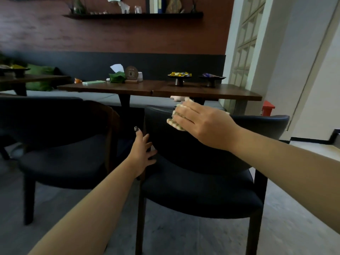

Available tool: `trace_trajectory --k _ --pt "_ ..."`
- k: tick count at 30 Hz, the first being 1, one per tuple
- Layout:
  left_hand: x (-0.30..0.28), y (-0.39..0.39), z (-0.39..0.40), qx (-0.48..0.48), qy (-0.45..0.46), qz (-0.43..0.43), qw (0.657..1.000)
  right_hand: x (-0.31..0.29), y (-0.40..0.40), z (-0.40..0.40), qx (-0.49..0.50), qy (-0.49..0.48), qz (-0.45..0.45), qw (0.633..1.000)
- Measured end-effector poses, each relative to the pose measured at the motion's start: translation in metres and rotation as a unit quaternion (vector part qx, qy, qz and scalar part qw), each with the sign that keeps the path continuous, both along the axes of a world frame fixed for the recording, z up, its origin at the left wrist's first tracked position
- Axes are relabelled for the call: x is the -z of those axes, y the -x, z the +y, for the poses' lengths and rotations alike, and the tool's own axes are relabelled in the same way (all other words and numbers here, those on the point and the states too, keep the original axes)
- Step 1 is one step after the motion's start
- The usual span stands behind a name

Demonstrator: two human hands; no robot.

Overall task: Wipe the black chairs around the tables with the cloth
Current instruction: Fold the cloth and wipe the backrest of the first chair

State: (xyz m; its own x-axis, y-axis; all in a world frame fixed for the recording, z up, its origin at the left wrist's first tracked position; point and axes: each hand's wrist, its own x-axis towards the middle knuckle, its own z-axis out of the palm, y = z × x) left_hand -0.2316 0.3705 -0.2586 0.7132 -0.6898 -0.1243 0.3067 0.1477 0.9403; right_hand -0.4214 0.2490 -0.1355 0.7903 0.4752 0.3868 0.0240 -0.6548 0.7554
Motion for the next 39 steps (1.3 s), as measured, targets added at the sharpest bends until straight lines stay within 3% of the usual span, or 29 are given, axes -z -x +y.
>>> trace_trajectory --k 7,14,19,23,26,30,37,39 --pt "0.037 0.011 -0.02 -0.001 0.01 0.031 0.999 0.009 -0.014 -0.002 -0.003 0.04 -0.028 0.999" --pt "0.069 -0.01 -0.028 -0.001 0.17 0.209 0.963 0.024 -0.068 0.028 0.048 0.159 0.004 0.986" --pt "0.086 -0.031 -0.052 0.052 0.247 0.301 0.92 0.049 -0.106 0.034 0.053 0.125 0.028 0.99" --pt "0.098 -0.034 -0.07 0.107 0.365 0.352 0.856 0.081 -0.127 0.034 0.119 0.234 0.089 0.961" --pt "0.103 -0.04 -0.076 0.139 0.385 0.397 0.822 0.088 -0.127 0.037 0.209 0.265 0.07 0.939" --pt "0.104 -0.039 -0.079 0.144 0.383 0.392 0.824 0.086 -0.11 0.037 0.21 0.207 0.009 0.956" --pt "0.095 -0.035 -0.072 0.141 0.373 0.379 0.835 0.087 -0.108 0.019 0.185 0.289 0.048 0.938" --pt "0.092 -0.034 -0.071 0.139 0.368 0.384 0.835 0.093 -0.116 0.022 0.172 0.29 0.103 0.936"
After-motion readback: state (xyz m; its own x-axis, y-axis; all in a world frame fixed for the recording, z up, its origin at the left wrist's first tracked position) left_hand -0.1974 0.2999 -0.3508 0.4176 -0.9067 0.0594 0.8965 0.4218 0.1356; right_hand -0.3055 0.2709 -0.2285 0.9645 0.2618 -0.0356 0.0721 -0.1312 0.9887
